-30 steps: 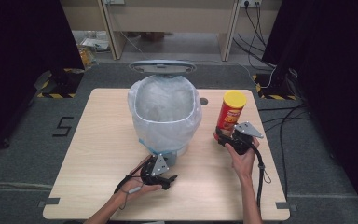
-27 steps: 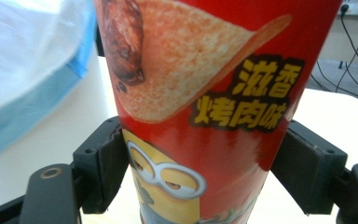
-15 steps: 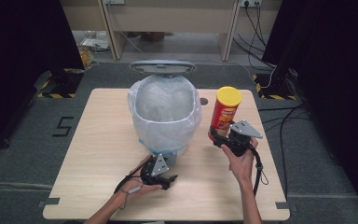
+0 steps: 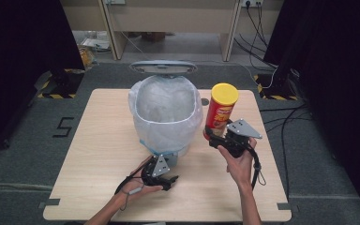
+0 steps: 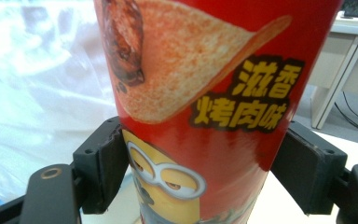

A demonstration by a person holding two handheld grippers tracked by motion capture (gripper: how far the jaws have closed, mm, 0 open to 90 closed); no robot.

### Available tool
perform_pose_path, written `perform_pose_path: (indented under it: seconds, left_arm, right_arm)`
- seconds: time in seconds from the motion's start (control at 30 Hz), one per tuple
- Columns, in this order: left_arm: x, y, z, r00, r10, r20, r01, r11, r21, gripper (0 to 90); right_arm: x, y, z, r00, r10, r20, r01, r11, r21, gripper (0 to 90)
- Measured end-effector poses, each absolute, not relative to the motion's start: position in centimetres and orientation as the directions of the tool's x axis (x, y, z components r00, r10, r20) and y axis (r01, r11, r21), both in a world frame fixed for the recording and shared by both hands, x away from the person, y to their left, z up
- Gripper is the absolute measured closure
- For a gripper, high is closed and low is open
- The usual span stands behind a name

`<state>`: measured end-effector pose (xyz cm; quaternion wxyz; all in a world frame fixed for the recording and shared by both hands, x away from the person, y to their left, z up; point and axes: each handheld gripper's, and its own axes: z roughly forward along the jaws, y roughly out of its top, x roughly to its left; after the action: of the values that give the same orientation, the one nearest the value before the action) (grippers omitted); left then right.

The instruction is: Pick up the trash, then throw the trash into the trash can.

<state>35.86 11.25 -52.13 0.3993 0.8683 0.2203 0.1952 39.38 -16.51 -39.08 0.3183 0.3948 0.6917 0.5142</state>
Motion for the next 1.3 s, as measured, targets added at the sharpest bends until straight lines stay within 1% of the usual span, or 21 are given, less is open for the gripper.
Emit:
perform_pose_path:
  seconds: [0.53, 0.8, 1.3]
  left_arm:
    - [35.9, 11.2, -52.1, 0.826, 0.540, 0.160, 0.229, -0.581, 0.781, 23.6]
    - [35.9, 11.2, -52.1, 0.826, 0.540, 0.161, 0.228, -0.583, 0.780, 23.6]
    - [35.8, 11.2, -52.1, 0.826, 0.540, 0.161, 0.227, -0.581, 0.781, 23.6]
  right_arm:
    - [38.3, -17.4, -36.2, -0.478, 0.878, -0.031, 0.211, 0.149, 0.966, 24.2]
    - [37.8, -16.9, -34.9, -0.486, 0.874, -0.033, 0.215, 0.155, 0.964, 24.2]
    - [37.3, -16.5, -32.4, -0.495, 0.867, -0.056, 0.188, 0.170, 0.967, 24.2]
